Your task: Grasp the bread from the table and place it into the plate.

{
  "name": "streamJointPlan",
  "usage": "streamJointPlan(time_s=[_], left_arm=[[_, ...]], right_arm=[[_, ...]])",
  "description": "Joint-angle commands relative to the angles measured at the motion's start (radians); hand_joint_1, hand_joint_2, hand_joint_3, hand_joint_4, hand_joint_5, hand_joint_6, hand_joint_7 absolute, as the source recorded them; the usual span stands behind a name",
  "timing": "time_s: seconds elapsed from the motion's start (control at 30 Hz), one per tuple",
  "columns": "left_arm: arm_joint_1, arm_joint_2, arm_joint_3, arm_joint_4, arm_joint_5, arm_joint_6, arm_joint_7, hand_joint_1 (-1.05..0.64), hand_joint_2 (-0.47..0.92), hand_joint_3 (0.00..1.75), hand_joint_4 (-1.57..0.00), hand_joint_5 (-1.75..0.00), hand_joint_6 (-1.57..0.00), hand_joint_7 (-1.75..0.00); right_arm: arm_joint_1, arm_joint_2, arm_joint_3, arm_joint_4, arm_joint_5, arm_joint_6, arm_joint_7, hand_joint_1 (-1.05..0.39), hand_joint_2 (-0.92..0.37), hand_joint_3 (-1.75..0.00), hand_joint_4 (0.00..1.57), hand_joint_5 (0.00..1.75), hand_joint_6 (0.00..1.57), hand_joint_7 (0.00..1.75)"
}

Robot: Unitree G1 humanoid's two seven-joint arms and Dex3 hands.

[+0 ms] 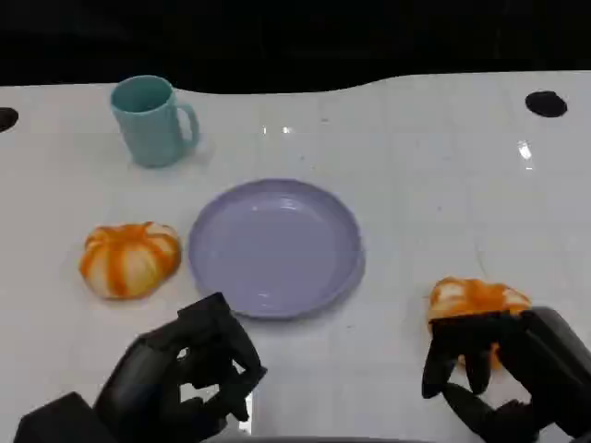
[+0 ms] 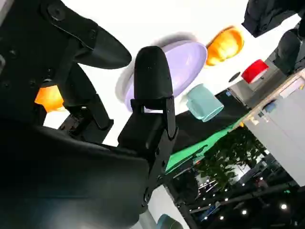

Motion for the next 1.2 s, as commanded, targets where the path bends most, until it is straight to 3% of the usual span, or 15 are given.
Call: streamJointPlan(time_s=[0.03,0.83,1.2], left_arm=[[-0.002,0.01,0.01,0.001,-0.005,-0.002,-0.001,-0.56,0.92,0.4,-0.7,-1.75,-0.52,-1.68],[-0.001,0.008,0.009,-0.003,-0.006,0.009,0.002,-0.57,0.92,0.4,-0.69,-1.75,-0.51,-1.69],[-0.004,0.008,0.009,-0.002,-0.004,0.011,0.002,-0.57,0.92,0.4,-0.69,-1.75,-0.51,-1.69]], right_arm=[[-0.005,-0.006,-0.001,0.001,0.0,-0.004,-0.005,-0.03,-0.01,-1.59,1.05,1.58,1.01,1.18],[-0.005,-0.003,0.0,0.01,0.002,-0.011,-0.01,-0.05,-0.01,-1.57,1.04,1.58,1.01,1.17],[-0.006,0.006,-0.012,-0.001,0.042,-0.023,-0.014,0.01,-0.08,-1.47,0.95,1.59,0.94,1.09]])
